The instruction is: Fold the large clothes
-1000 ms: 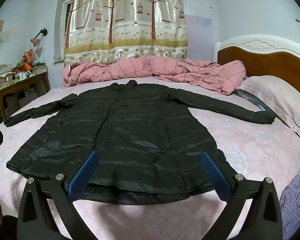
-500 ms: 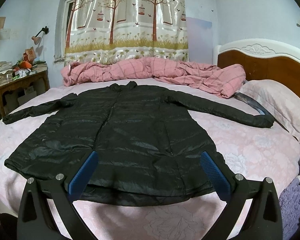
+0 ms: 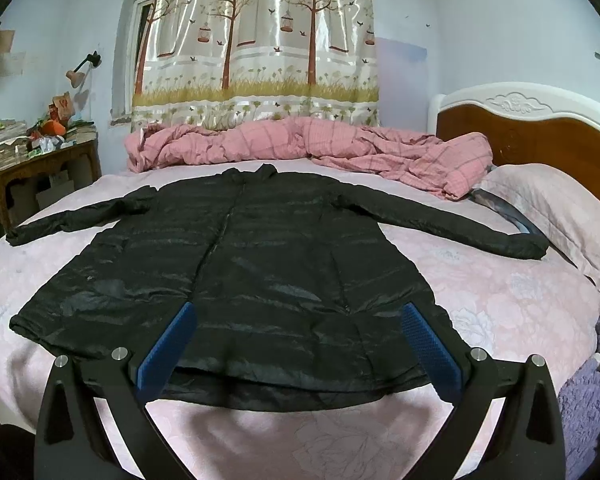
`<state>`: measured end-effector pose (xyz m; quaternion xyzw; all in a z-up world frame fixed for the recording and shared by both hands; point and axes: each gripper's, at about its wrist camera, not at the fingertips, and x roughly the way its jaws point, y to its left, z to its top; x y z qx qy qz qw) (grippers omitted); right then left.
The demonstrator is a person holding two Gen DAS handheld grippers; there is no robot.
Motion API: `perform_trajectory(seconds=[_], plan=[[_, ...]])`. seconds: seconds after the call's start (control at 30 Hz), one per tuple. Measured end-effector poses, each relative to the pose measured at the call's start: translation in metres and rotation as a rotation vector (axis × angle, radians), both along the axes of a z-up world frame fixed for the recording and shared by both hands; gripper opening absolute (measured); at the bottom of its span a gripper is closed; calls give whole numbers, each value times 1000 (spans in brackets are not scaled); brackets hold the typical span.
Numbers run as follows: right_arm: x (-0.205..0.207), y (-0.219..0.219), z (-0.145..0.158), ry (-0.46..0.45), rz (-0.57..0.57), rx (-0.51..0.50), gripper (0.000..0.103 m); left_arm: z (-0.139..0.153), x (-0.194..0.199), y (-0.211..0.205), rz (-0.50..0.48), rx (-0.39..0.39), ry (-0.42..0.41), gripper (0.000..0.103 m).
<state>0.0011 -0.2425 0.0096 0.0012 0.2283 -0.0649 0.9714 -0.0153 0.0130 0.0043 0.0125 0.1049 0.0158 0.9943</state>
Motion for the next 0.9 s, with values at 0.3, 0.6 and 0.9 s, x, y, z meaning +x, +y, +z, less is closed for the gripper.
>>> perform_trajectory(seconds=[0.3,0.6,0.9], plan=[[-1,5,-6,-3,11,-6,103,-1,2,3,2,9,5,103],[-25,-5,8,16,81,-97,103,19,-25,9,14,153,-25,103],[-11,-41,-27,227,195,-39,97,-47,16,9,-60,241,198,97]])
